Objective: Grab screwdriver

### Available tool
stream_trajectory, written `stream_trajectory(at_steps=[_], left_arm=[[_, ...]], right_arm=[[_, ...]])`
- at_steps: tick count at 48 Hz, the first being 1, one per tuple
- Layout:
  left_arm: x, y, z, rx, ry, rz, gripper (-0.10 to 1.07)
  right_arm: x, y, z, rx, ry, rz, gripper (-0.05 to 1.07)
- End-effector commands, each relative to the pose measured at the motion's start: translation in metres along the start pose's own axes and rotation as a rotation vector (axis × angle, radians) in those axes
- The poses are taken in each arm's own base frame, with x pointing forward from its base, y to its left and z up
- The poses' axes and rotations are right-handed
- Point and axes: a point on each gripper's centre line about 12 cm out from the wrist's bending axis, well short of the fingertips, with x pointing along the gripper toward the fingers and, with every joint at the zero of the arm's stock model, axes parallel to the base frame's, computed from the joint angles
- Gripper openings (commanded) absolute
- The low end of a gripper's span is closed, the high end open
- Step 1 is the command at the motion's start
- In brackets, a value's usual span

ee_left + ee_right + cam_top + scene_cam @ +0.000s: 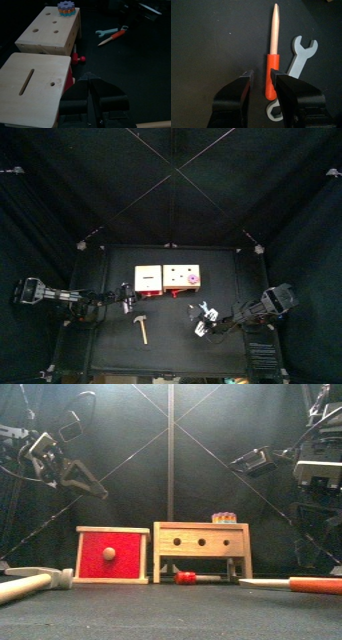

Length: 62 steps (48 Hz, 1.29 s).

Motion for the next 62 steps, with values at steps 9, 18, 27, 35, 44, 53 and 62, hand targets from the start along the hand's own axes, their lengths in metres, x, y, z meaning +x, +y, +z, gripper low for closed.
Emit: stream_trajectory(at_steps=[9, 18, 27, 35, 44, 53, 62], left_arm=[[0.001, 0.0, 0.006, -0.002, -0.016, 0.001, 0.4], [0.001, 0.0, 0.005, -0.001, -0.015, 0.001, 0.4], [0.001, 0.0, 0.006, -0.001, -0.017, 0.001, 0.4], [0.001, 0.0, 0.006, -0.003, -0.018, 0.003, 0.4], [0.001, 0.001, 0.006, -0.003, -0.016, 0.004, 0.4], [0.001, 0.001, 0.006, -0.004, -0.018, 0.004, 0.4], [0.001, 0.001, 0.007, -0.004, -0.021, 0.004, 0.4]], right_arm=[[0.003, -0.006, 0.002, 0.053, -0.002, 0.101, 0.74], [0.019, -0.017, -0.001, 0.064, 0.021, 0.084, 0.74], [0.023, -0.018, -0.004, 0.072, 0.03, 0.089, 0.73], [0.031, -0.017, -0.008, 0.062, 0.046, 0.086, 0.73], [0.038, -0.011, -0.01, 0.049, 0.055, 0.106, 0.69], [0.036, -0.009, -0.007, 0.053, 0.049, 0.116, 0.56], [0.018, 0.001, 0.01, 0.045, -0.014, 0.161, 0.54]])
